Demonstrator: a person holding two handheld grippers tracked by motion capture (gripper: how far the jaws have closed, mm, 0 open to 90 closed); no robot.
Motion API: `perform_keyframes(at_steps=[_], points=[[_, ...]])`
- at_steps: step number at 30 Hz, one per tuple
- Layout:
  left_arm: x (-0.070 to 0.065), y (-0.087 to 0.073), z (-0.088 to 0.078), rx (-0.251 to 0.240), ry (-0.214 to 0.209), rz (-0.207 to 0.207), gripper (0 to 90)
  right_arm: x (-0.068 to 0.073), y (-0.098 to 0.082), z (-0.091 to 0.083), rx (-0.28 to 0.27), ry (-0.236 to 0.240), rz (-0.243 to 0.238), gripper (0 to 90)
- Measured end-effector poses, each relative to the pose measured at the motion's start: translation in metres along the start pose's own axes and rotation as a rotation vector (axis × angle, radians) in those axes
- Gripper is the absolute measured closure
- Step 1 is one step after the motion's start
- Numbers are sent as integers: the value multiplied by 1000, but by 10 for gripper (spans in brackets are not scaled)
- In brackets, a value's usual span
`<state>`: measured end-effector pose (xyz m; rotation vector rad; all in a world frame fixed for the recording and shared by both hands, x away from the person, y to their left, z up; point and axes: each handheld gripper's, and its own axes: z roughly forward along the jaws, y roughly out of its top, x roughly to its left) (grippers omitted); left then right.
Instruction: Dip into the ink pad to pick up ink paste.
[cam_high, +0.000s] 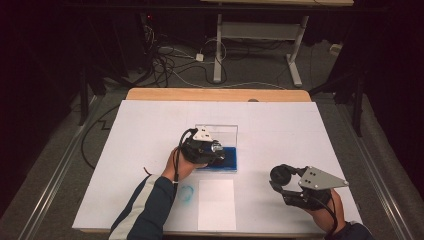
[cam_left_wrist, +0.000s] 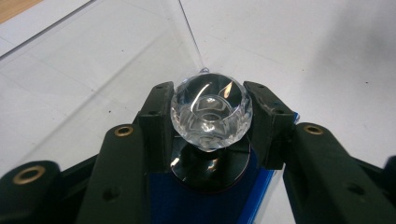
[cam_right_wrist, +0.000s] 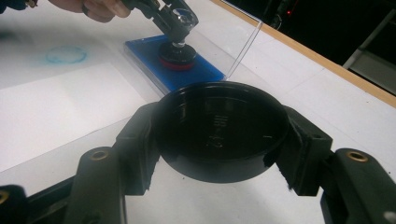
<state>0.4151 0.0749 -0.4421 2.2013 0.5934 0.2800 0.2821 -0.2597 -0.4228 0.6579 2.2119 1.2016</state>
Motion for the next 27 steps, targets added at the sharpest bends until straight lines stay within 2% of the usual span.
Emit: perform_keyframes(at_steps=[5, 12, 22, 27], points=[[-1, 6, -7, 3, 20, 23, 542, 1, 0, -1, -1, -3, -2, 381], [-4, 18, -25, 4, 32, 54, 542, 1, 1, -1, -3, -5, -3, 381], [-5, 18, -45, -39, 44, 60, 542, 2, 3, -2, -11, -6, -5, 382], [-8, 18, -53, -50, 50, 81, 542, 2, 2, -2, -10, -4, -6, 382]])
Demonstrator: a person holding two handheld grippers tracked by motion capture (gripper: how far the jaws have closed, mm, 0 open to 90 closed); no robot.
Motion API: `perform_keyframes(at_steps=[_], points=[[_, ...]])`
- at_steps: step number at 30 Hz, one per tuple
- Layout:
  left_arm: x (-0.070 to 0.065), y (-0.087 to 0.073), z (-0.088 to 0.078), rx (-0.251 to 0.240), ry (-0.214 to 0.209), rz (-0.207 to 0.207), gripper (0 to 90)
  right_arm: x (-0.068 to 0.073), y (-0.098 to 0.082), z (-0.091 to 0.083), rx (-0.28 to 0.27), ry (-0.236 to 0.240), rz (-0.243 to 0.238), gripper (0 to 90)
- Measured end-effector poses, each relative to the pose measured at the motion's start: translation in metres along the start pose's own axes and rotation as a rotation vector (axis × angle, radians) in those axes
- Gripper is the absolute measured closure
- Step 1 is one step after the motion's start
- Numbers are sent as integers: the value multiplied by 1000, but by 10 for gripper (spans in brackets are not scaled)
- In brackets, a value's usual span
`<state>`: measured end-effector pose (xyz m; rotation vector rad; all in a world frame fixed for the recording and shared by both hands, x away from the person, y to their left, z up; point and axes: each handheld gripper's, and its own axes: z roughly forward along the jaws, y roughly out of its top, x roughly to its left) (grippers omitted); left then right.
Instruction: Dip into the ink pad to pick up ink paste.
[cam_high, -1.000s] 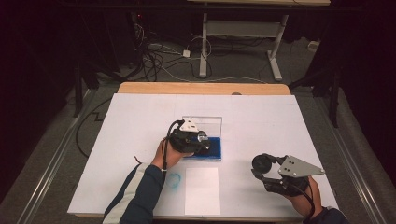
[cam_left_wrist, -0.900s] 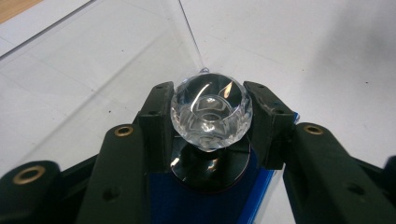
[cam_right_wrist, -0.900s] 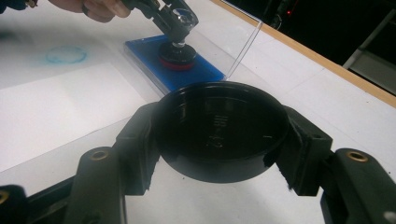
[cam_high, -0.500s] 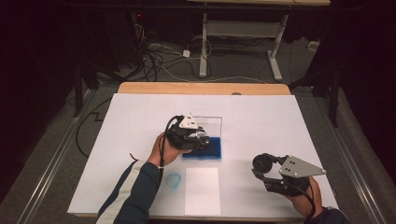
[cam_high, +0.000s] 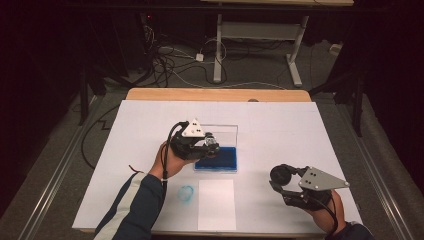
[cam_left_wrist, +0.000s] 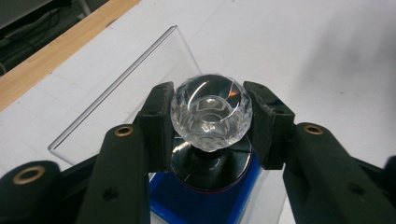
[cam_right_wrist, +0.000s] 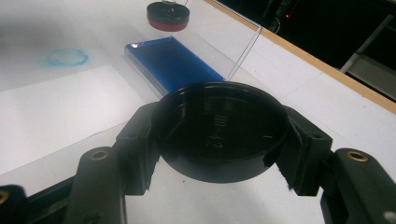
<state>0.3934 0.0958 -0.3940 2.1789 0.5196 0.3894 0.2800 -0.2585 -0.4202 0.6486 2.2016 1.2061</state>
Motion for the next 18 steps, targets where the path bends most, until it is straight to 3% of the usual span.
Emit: perform_keyframes(at_steps=[18], points=[[-10, -6, -25, -72, -5, 15, 541, -1, 0, 2, 2, 5, 3, 381]])
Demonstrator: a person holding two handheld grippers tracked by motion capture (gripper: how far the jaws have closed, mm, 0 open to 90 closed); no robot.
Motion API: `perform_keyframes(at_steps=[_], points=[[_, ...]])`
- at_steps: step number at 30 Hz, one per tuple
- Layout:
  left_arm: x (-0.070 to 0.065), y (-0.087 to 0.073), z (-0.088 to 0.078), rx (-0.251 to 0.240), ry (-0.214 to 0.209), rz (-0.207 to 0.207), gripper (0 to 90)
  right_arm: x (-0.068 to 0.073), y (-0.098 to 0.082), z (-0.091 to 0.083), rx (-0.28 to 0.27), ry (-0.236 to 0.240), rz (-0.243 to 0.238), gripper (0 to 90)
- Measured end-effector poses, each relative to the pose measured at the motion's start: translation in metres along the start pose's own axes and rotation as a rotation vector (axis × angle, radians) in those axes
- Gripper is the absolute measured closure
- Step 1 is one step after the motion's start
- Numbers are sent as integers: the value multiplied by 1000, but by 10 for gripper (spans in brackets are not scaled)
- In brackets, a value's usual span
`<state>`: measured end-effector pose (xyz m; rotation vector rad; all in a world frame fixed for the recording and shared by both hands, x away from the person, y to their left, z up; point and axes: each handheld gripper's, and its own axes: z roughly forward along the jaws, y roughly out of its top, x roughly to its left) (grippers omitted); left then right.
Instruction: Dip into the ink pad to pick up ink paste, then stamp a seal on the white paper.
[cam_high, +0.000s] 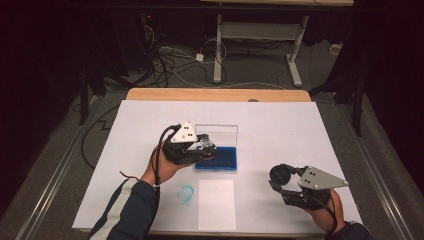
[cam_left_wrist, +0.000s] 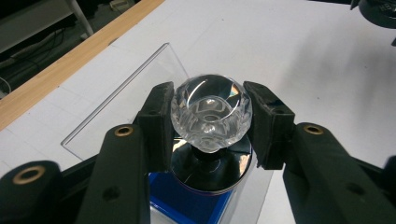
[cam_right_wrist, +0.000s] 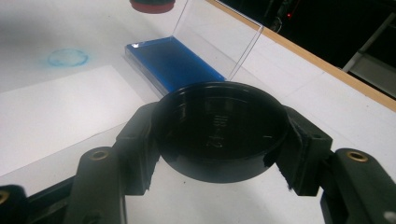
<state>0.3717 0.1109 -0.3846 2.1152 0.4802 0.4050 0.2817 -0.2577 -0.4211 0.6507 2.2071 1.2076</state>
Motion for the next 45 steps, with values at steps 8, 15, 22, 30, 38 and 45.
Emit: perform_keyframes(at_steps=[8, 15, 22, 30, 38, 45], points=[[-7, -1, -6, -9, -18, 19, 541, 0, 0, -2, -11, -12, 1, 382], [-16, -9, -13, -17, -40, 28, 541, 1, 0, -3, -10, -15, 0, 382], [-27, -12, -20, -24, -54, 54, 541, 1, -1, -3, -4, -12, -2, 382], [-41, -13, -23, -37, -69, 84, 541, 1, -3, -2, 3, -11, 0, 382], [-50, -17, -22, -27, -90, 98, 541, 6, -2, -1, 9, -5, -5, 382], [-59, -22, -15, -12, -106, 118, 541, 7, -2, -3, 5, -4, -12, 382]])
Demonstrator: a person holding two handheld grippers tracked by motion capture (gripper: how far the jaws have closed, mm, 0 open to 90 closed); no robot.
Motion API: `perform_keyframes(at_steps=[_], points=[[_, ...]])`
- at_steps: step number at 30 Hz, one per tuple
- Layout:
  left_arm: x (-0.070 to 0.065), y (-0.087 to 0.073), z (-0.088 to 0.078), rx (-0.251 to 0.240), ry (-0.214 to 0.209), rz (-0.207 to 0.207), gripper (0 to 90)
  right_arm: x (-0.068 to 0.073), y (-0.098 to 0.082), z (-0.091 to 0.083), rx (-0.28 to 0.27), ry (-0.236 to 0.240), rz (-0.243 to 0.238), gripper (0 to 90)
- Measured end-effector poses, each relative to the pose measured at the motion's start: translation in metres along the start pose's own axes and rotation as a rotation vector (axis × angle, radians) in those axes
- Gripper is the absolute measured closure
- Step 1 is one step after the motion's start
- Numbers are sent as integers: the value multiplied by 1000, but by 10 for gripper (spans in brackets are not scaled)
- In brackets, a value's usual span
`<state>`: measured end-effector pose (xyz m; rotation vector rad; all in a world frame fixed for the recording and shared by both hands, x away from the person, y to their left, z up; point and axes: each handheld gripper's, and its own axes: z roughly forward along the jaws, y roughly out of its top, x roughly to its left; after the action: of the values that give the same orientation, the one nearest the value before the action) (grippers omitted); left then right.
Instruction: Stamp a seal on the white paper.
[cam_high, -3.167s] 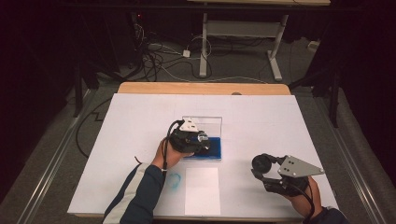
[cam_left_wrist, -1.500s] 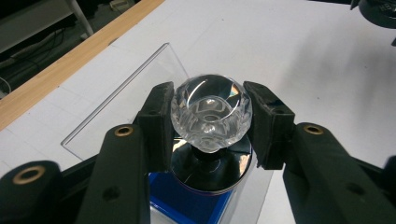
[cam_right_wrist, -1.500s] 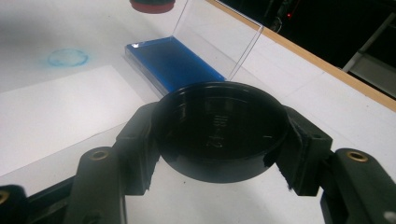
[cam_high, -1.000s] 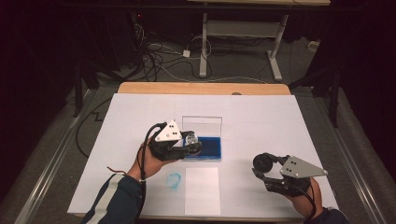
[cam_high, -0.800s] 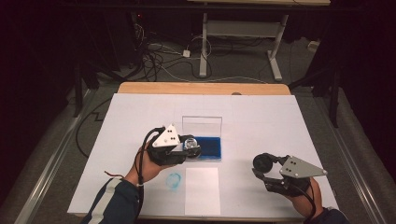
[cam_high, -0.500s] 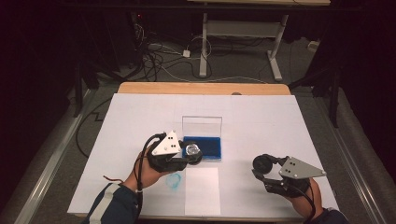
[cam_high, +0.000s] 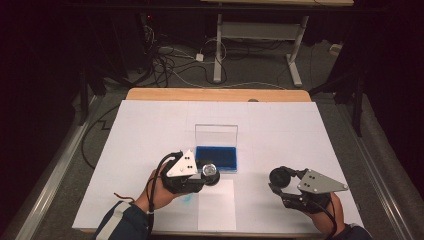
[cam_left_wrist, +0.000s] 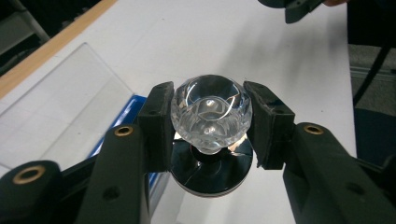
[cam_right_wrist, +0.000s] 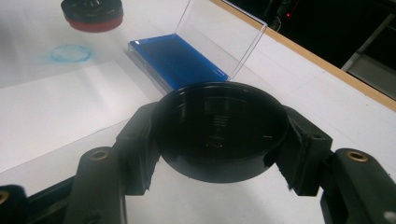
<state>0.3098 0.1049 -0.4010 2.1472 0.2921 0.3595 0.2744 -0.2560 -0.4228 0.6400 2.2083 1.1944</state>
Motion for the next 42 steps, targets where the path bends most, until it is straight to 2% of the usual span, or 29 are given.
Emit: perform_keyframes(at_steps=[16, 29, 40, 42], points=[[-7, -18, 23, 57, -52, -6, 541, 4, 1, 4, 11, 14, -12, 382], [-21, -22, 35, 70, -143, -13, 541, 5, -1, 5, 27, 23, -20, 382], [-25, -30, 41, 105, -172, -20, 541, 6, -1, 6, 30, 26, -19, 382], [-26, -32, 45, 124, -171, -16, 541, 6, -1, 6, 31, 28, -21, 382]])
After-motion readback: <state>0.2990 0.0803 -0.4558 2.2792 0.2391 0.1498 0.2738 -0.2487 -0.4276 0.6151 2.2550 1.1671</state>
